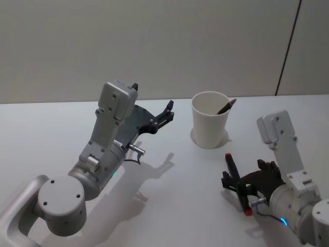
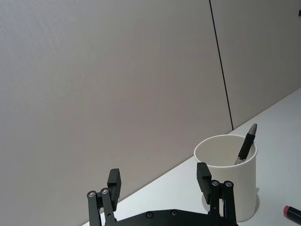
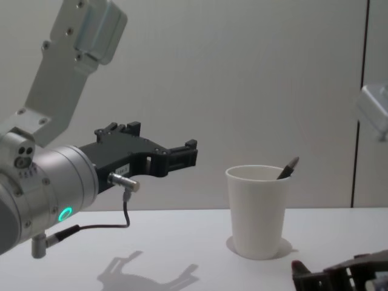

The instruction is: Place the pen into the pen holder.

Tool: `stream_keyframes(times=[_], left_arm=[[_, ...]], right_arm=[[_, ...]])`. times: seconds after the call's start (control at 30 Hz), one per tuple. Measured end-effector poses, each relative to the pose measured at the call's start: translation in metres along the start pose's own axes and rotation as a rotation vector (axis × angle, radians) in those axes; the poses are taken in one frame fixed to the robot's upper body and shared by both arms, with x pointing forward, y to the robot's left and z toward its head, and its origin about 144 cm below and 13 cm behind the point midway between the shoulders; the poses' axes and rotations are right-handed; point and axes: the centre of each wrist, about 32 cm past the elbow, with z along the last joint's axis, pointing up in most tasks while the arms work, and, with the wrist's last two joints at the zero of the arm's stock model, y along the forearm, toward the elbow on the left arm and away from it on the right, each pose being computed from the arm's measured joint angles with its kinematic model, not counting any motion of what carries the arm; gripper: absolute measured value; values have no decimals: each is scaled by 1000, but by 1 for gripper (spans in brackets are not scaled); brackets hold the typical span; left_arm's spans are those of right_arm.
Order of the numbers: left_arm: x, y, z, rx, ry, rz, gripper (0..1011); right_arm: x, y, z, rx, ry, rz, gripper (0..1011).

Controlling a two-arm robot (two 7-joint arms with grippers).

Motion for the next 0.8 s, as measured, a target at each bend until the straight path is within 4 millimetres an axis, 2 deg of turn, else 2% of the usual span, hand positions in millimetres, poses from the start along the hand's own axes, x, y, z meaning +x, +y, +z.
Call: stream_keyframes(times=[0.8], left_arm=[[0, 0, 0, 0, 0, 0, 1001]], right_arm=[[-11, 20, -1, -12, -18, -7, 1002]])
